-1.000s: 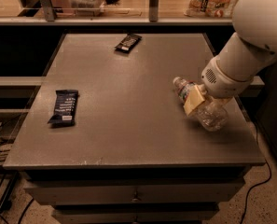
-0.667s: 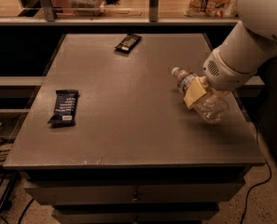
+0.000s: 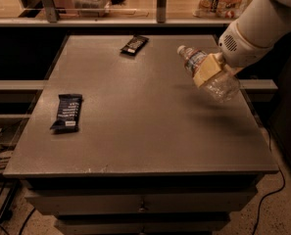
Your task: Move water bottle near rxbar chocolate
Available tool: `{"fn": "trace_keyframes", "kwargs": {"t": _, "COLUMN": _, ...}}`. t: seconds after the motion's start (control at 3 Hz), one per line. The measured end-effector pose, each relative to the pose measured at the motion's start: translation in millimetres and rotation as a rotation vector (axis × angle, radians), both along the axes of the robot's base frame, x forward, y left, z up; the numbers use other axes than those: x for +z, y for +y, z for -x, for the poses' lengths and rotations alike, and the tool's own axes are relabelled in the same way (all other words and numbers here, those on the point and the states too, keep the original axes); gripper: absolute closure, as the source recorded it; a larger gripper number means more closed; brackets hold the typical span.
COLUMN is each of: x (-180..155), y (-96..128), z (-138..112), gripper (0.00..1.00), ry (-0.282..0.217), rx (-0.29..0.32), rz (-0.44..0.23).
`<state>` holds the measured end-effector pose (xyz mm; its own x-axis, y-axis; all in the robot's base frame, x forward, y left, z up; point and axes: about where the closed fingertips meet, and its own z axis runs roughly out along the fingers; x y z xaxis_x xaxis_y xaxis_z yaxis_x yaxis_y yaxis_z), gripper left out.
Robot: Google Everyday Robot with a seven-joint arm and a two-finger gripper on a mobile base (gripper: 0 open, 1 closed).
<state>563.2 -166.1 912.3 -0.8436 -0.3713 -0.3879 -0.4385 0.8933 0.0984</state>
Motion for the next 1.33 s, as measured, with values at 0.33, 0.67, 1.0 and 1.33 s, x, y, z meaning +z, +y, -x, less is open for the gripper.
{"fn": "trace_keyframes", "kwargs": {"t": 0.33, "x": -1, "y": 0, "z": 0, "gripper": 1.0, "ry": 0.002, "rx": -0.002, "rz": 0.001}}
{"fn": "trace_keyframes", "kwargs": {"t": 0.67, "x": -7, "y": 4, "z": -18, "gripper": 1.0, "ry": -0.018, "rx": -0.058, "rz": -0.048}}
{"fn": "trace_keyframes", "kwargs": {"t": 1.0, "x": -15, "y": 21, "z": -55, "gripper": 1.0, "ry": -0.041, "rx": -0.125, "rz": -0.136}}
{"fn": "trace_keyframes", "kwargs": {"t": 1.33, "x": -26, "y": 38, "z": -95, "gripper": 1.0, "ry": -0.037, "rx": -0.191, "rz": -0.216}}
